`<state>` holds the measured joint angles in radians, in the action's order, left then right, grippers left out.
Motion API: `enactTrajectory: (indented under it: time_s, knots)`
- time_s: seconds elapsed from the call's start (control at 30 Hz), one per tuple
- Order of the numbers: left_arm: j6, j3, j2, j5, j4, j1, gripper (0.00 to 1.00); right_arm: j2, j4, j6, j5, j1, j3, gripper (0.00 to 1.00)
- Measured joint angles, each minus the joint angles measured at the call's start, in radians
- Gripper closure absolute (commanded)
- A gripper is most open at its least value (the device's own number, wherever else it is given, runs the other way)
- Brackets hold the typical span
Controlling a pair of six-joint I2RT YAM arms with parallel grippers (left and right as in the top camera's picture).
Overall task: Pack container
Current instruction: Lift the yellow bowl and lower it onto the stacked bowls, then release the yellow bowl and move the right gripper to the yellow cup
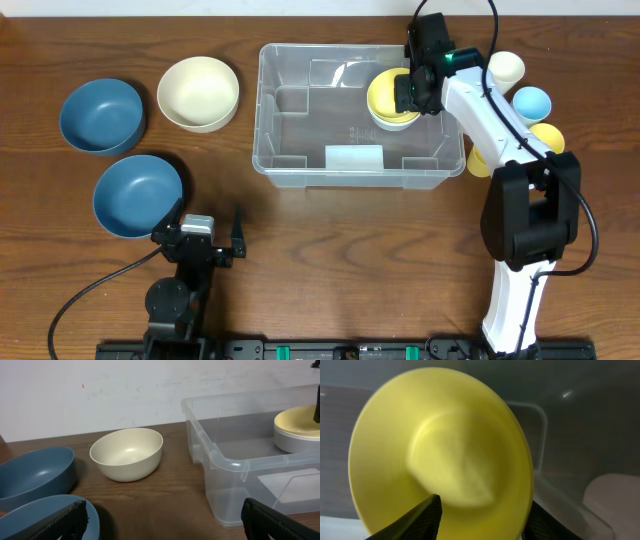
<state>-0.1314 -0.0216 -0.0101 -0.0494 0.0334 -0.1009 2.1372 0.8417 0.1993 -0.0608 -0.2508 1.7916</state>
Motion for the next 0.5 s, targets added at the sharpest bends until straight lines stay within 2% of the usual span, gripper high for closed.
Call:
enactTrajectory:
  time_s: [0.27, 0.5]
  knots:
    - [0.0, 0.0, 0.0, 0.0, 0.0, 0.0, 0.02, 0.0, 0.051, -0.012, 0.001, 0.001, 0.087, 0.49]
    - [0.0, 0.0, 0.0, 0.0, 0.0, 0.0, 0.02, 0.0, 0.066, -0.023, 0.002, 0.001, 0.093, 0.5]
